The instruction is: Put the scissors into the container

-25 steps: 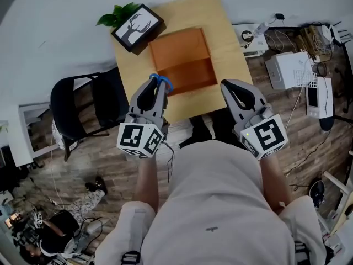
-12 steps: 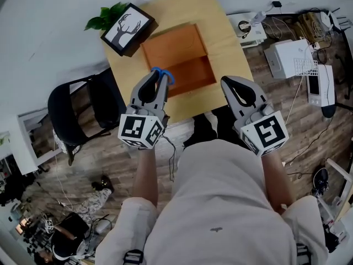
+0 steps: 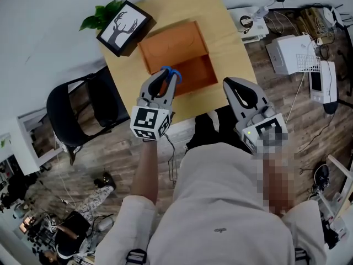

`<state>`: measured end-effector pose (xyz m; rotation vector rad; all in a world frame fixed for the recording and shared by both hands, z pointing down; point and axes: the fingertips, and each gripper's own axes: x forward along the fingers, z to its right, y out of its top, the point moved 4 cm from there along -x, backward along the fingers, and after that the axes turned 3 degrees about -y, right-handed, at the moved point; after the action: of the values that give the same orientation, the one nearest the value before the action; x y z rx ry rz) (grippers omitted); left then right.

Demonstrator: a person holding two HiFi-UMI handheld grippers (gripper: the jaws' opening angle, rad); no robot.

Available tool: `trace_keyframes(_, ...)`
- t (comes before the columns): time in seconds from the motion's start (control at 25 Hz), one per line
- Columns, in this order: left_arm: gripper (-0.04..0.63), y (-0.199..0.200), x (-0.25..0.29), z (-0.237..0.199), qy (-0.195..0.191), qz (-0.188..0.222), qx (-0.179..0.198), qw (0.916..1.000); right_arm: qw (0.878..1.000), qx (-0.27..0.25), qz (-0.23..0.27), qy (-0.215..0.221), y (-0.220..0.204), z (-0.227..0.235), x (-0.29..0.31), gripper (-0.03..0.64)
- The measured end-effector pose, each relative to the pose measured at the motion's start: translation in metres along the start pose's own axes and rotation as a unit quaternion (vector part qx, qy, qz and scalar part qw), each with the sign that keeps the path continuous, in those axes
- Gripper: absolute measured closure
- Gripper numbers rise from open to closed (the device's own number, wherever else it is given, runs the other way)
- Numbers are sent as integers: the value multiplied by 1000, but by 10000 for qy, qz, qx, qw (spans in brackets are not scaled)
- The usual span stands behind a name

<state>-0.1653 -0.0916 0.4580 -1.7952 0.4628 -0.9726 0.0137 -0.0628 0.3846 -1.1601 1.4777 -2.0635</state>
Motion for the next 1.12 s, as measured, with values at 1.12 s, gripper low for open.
trace_keyframes(1.12, 531, -101, 74, 3, -26, -1786, 1066, 9781, 9994, 245, -233, -64, -22, 14, 9, 618)
